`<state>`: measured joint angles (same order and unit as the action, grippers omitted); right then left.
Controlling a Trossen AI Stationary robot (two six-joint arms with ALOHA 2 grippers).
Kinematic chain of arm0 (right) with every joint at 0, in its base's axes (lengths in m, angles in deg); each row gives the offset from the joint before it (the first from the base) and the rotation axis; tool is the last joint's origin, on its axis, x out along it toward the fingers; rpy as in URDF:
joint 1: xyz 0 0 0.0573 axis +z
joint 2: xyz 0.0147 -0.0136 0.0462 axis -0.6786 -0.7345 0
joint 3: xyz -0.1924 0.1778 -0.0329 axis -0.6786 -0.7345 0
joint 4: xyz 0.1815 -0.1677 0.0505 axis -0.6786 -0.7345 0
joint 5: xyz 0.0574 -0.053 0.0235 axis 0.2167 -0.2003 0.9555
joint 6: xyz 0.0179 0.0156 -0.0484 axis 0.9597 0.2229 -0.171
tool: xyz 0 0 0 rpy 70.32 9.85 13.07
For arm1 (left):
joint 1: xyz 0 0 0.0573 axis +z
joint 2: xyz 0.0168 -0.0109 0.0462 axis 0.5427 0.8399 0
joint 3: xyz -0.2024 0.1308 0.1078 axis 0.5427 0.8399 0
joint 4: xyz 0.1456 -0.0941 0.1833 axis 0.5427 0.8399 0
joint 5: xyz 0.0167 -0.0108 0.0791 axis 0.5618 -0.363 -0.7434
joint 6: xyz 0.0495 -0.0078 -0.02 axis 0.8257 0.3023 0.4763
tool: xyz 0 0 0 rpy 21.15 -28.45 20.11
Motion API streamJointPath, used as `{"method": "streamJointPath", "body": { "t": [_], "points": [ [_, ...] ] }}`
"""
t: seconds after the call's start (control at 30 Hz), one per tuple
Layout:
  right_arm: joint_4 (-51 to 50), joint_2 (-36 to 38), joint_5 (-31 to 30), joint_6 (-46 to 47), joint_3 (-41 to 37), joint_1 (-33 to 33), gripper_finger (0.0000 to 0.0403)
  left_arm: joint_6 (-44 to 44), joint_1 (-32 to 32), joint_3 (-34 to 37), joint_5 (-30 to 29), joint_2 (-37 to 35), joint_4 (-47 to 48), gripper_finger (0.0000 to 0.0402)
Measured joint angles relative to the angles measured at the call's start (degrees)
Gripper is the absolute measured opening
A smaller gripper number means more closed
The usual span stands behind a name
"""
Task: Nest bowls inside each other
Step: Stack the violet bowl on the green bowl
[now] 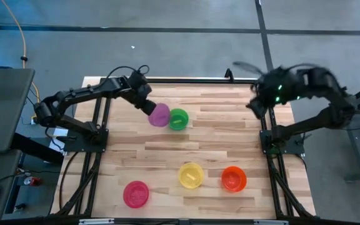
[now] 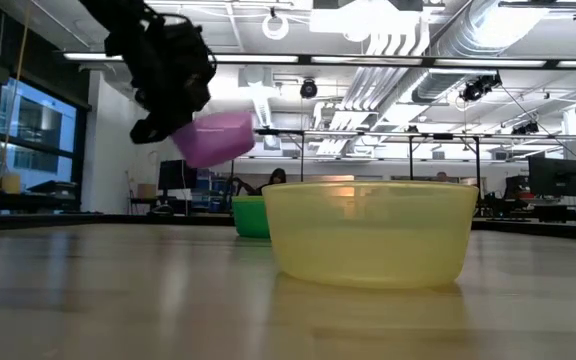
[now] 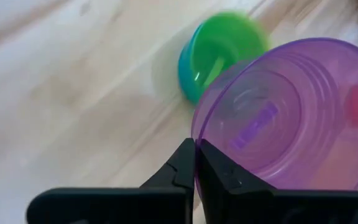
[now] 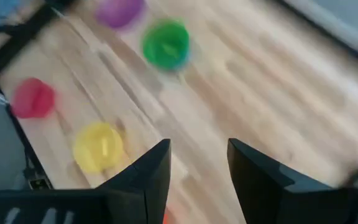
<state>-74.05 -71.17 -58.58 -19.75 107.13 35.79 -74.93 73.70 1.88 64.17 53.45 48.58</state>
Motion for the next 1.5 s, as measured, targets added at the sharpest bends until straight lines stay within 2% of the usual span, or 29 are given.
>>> {"method": "streamJointPath", "body": {
  "t": [0.23,0.43,0.73,0.93,1.17,1.5],
  "points": [
    [5.68,7.31,6.21,13.94,-21.61,3.39,0.0149,-0.86,-2.35,-5.34,-2.88,2.20,-0.70,0.0000],
    [12.54,10.59,7.48,21.88,-30.92,8.02,0.0149,-0.86,-5.11,-9.40,-3.90,9.68,-0.70,0.0000],
    [13.44,10.72,6.54,33.21,-33.15,18.14,0.0149,0.76,-9.37,-19.39,-5.15,22.27,0.14,0.0000],
    [14.06,10.40,2.83,40.49,-33.15,25.63,0.0149,3.65,-9.49,-25.24,-10.15,26.83,5.49,0.0000],
    [15.92,8.36,-0.44,44.57,-33.15,31.41,0.0149,5.22,-8.85,-25.98,-12.68,27.80,7.12,0.0000],
    [18.12,5.84,-0.56,44.59,-33.15,32.62,0.0149,6.10,-9.30,-25.95,-14.80,29.32,7.65,0.0000]
  ]
}}
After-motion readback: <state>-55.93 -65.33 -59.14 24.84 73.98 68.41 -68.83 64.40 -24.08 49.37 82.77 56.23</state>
